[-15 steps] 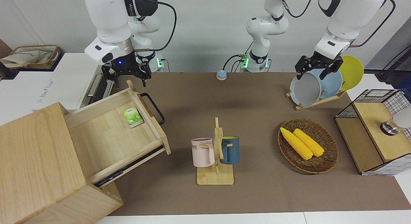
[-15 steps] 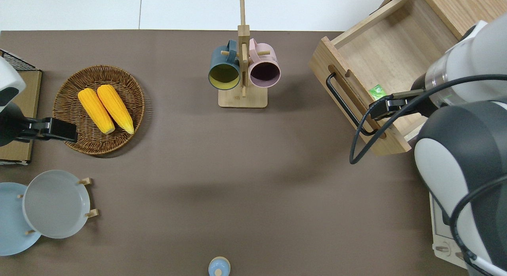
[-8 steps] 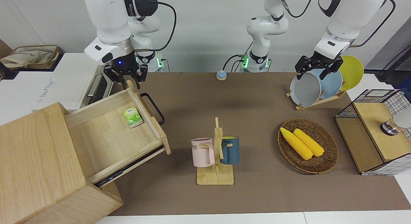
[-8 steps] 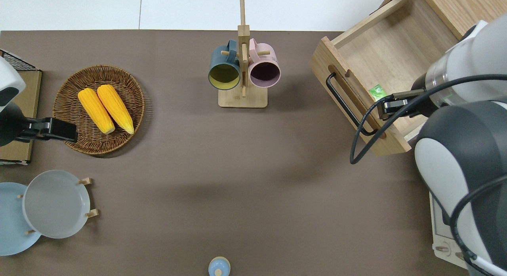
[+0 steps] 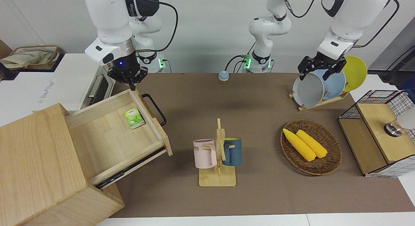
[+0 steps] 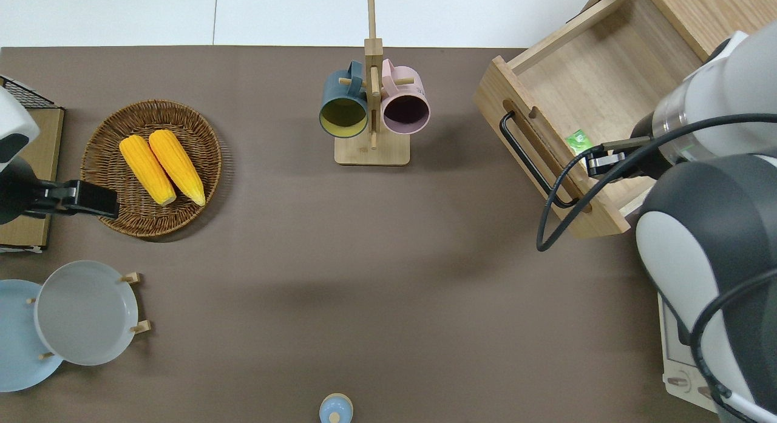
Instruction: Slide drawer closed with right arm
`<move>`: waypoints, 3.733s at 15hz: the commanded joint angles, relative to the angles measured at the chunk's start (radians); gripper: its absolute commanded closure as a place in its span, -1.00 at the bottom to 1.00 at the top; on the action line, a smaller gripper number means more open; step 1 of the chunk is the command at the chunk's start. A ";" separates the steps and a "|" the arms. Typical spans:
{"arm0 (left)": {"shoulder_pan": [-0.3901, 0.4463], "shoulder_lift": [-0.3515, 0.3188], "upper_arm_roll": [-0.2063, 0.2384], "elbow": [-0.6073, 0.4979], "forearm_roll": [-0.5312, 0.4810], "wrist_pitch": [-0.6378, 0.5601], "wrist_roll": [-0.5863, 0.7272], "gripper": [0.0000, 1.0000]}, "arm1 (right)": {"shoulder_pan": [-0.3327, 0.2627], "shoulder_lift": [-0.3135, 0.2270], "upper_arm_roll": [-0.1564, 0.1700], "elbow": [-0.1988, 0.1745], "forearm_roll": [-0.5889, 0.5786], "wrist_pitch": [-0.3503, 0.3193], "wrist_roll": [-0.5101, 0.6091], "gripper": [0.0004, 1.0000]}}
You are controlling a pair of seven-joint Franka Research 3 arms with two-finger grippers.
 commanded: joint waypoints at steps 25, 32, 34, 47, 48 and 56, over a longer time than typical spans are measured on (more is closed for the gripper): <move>0.005 0.011 -0.007 0.024 0.017 -0.020 0.010 -0.99 | 0.223 0.033 0.016 -0.080 0.102 0.094 0.913 1.00; 0.005 0.011 -0.007 0.026 0.017 -0.020 0.010 -0.99 | 0.213 0.089 0.011 -0.163 0.090 0.191 1.065 1.00; 0.005 0.011 -0.007 0.024 0.017 -0.020 0.010 -0.99 | 0.204 0.114 0.011 -0.166 0.082 0.231 1.102 1.00; 0.005 0.011 -0.007 0.026 0.017 -0.020 0.010 -0.99 | 0.090 0.183 0.011 -0.155 0.024 0.306 1.065 1.00; 0.005 0.011 -0.007 0.026 0.017 -0.020 0.010 -0.99 | 0.082 0.185 0.011 -0.155 0.010 0.321 1.041 1.00; 0.005 0.011 -0.007 0.026 0.017 -0.020 0.010 -0.99 | -0.028 0.191 0.011 -0.134 -0.013 0.347 0.851 1.00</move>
